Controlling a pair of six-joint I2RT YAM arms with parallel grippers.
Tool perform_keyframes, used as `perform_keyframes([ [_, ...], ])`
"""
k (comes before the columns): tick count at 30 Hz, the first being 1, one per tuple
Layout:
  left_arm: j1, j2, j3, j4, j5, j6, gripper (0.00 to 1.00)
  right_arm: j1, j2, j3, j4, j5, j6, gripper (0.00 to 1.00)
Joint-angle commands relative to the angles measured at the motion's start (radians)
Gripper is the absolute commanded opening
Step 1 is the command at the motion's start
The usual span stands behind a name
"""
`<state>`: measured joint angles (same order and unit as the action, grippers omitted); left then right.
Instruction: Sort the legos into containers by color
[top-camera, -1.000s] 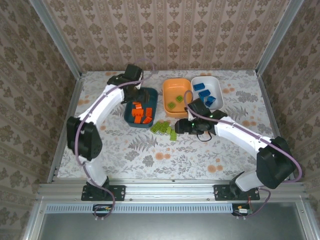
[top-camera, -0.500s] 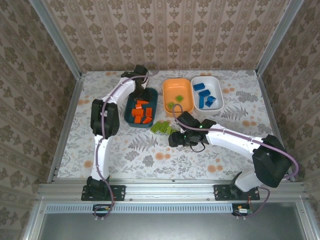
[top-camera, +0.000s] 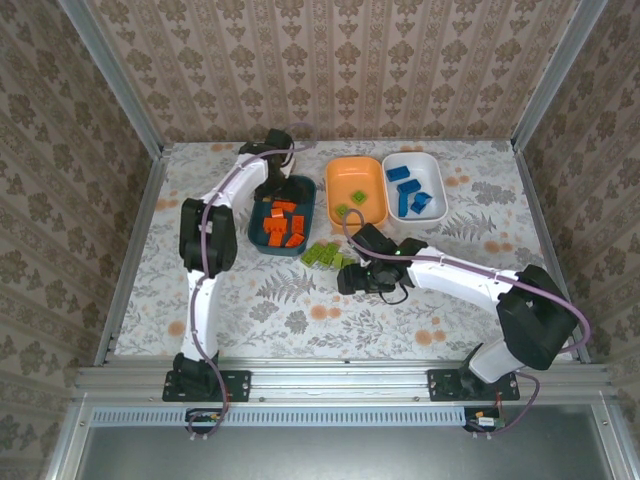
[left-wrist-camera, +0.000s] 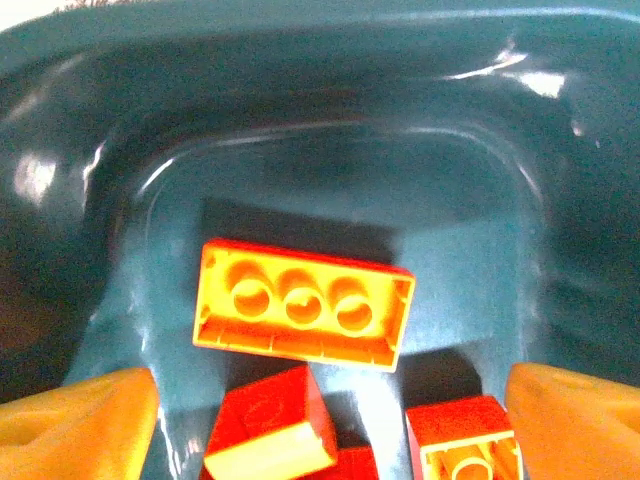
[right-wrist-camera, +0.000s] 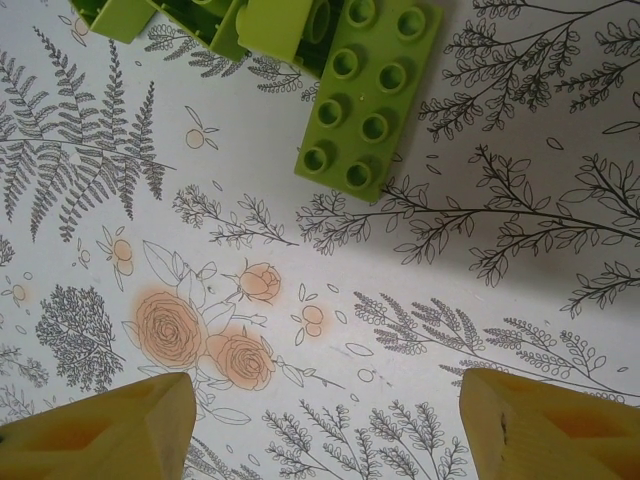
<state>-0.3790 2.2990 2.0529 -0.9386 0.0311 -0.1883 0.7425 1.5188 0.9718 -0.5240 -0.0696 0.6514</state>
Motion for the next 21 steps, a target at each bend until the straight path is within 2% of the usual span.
perform_keyframes([
  [1, 0.009, -0.176, -0.064, -0.016, 0.004, 0.0, 0.94, 0.004, 0.047, 0.062, -0.042, 0.036, -0.013, 0.72],
  [5, 0.008, -0.395, -0.287, 0.067, -0.003, -0.014, 0.99, 0.001, 0.137, 0.131, -0.07, 0.037, -0.042, 0.72],
  [13, 0.006, -0.822, -0.771, 0.194, 0.016, -0.085, 1.0, -0.01, 0.312, 0.256, -0.096, 0.066, -0.084, 0.69],
  [17, 0.005, -0.986, -0.912, 0.201, 0.036, -0.121, 1.0, -0.012, 0.385, 0.307, -0.116, 0.088, -0.092, 0.68],
  [21, 0.004, -1.094, -0.974, 0.181, 0.033, -0.137, 1.0, -0.012, 0.434, 0.345, -0.144, 0.136, -0.098, 0.67],
])
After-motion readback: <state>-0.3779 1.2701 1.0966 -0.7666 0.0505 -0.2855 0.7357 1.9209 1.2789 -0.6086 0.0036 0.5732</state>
